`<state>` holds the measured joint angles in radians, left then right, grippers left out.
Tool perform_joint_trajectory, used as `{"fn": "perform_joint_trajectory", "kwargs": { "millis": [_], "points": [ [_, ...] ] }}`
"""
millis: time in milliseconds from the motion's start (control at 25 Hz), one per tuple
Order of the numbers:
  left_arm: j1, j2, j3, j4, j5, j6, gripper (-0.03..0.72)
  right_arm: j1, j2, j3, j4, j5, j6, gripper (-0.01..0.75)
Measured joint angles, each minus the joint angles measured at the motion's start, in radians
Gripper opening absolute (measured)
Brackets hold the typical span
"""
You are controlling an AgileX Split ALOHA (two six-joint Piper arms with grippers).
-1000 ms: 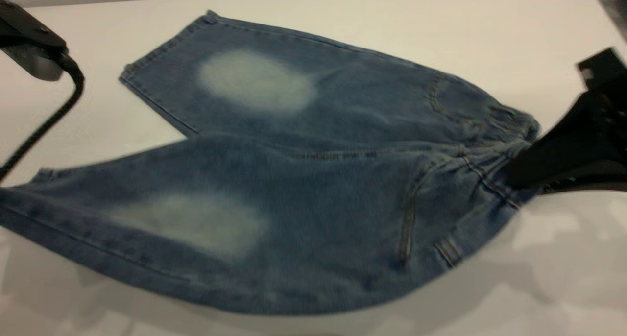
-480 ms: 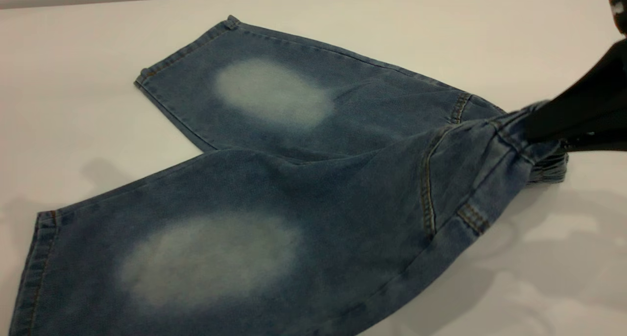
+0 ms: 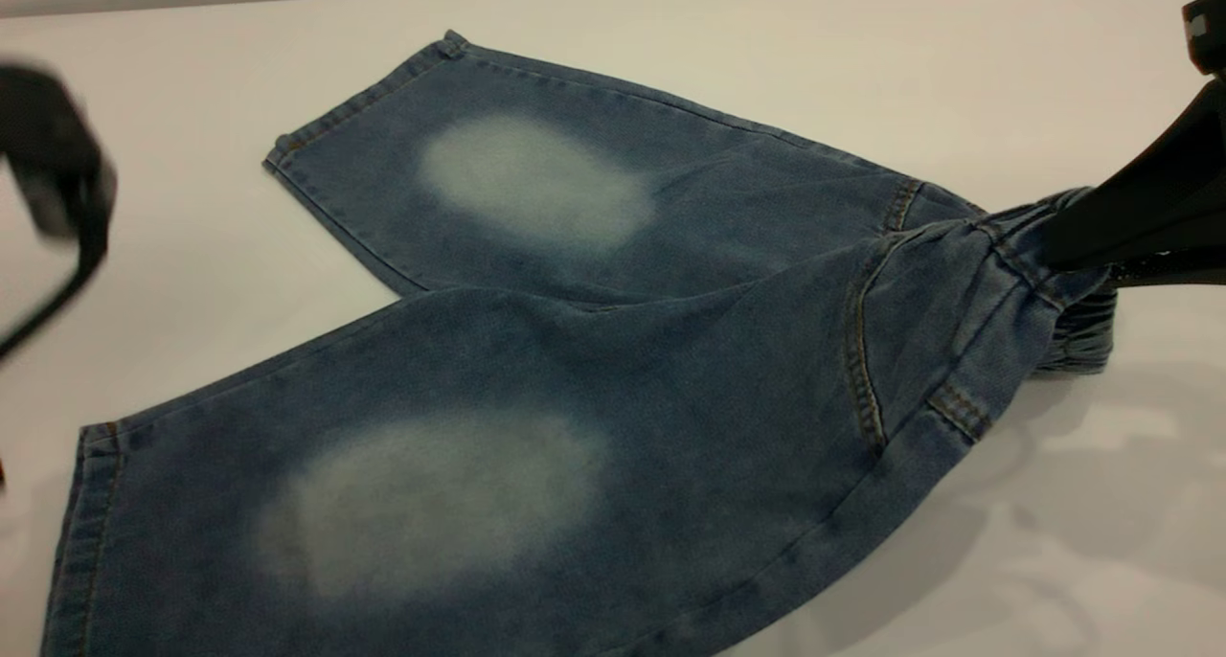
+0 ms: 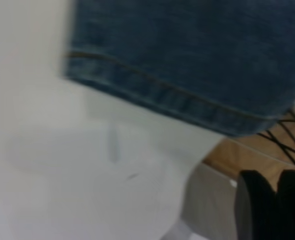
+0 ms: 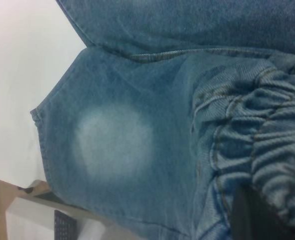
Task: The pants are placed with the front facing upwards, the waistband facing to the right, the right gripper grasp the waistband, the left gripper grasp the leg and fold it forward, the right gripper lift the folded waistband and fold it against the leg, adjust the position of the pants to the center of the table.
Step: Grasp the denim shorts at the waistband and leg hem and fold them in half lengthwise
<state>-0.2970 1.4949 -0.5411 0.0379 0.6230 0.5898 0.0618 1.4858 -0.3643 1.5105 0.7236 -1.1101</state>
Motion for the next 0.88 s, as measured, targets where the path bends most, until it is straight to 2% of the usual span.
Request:
{"fn": "perform_joint_trajectory", "kwargs": {
  "millis": [120,320,400,640,880],
  "points": [
    [0.0,0.0,0.079,-0.05,-0.047,0.062,0.197,0.0,0.0,-0.001,0.007,-0.004,-0.012,0.062],
    [0.0,0.0,0.163,-0.066,-0.152,0.109,0.413,0.0,0.001,-0.001,0.047,-0.005,-0.039,0.063],
    [0.0,0.002,0.174,-0.066,-0.197,0.094,0.465,0.0,0.007,-0.003,0.1,-0.008,-0.06,0.063],
    [-0.015,0.079,0.176,-0.067,-0.264,0.081,0.481,0.0,0.085,-0.035,0.231,-0.023,-0.144,0.063],
    [-0.146,0.204,0.176,-0.071,-0.3,0.081,0.464,0.0,0.129,-0.037,0.247,-0.022,-0.166,0.063]
  ]
}}
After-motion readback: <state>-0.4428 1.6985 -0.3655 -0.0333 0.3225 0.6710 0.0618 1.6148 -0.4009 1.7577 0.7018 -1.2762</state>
